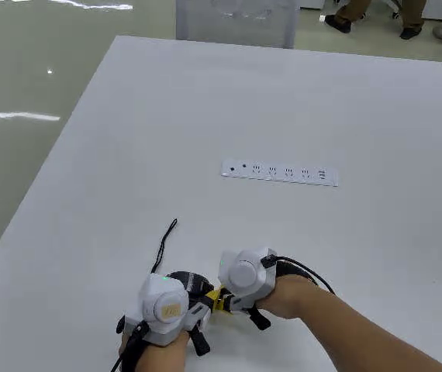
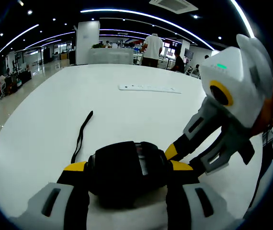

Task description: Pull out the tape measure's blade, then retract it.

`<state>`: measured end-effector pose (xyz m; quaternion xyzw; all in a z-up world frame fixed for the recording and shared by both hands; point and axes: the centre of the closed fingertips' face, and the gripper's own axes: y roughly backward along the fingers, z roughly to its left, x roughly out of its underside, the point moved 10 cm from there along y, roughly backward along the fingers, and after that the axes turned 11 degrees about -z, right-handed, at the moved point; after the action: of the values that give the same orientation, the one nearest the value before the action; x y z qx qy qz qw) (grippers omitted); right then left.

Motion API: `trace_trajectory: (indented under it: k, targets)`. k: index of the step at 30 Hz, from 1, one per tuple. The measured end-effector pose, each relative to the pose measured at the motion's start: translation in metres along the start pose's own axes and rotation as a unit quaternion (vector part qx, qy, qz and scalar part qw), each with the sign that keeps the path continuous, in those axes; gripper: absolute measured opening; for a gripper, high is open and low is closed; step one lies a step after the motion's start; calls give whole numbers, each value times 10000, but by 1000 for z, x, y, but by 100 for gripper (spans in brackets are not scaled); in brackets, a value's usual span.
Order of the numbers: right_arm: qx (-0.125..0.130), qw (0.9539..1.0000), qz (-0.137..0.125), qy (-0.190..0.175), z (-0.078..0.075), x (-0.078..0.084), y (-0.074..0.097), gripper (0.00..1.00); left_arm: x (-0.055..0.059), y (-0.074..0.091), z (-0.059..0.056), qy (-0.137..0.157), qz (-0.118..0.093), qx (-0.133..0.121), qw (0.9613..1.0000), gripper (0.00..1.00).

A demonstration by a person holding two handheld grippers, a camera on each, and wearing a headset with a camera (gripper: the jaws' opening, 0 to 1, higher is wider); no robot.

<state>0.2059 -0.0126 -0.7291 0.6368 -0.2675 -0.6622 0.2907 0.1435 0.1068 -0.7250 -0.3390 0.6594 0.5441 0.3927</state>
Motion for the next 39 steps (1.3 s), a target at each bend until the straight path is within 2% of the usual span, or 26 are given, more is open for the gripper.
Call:
trace_trajectory:
  k: [13, 21, 29, 33, 35, 36, 37, 39]
  targets:
    - [56, 9999, -109, -42, 1, 0, -1, 13, -4, 3, -2, 8, -3, 13, 10000, 61]
    - [41, 9999, -129, 77, 1, -1, -1, 15, -1, 0, 1, 24, 21, 72, 10000, 62]
    - [218, 9995, -166, 174, 5, 0, -2, 17, -2, 3, -1, 0, -13, 102, 9999, 63]
    - [250, 9993, -263, 107, 18, 0, 2, 37, -4, 5, 2, 48, 75, 153, 9998, 64]
    - [330, 9989, -307, 92, 20, 0, 7, 42, -6, 7, 10, -44, -9, 6, 10000, 74]
    - [413, 9984, -384, 7, 21, 0, 11, 46, -8, 9, 13, 43, -88, 11, 10000, 84]
    - [511, 9977, -432, -71, 19, 1, 13, 50, -10, 11, 16, 53, -115, 32, 9999, 89]
    - [655, 9965, -517, -107, 20, 3, 20, 59, -9, 12, 23, 155, -232, 357, 9990, 94]
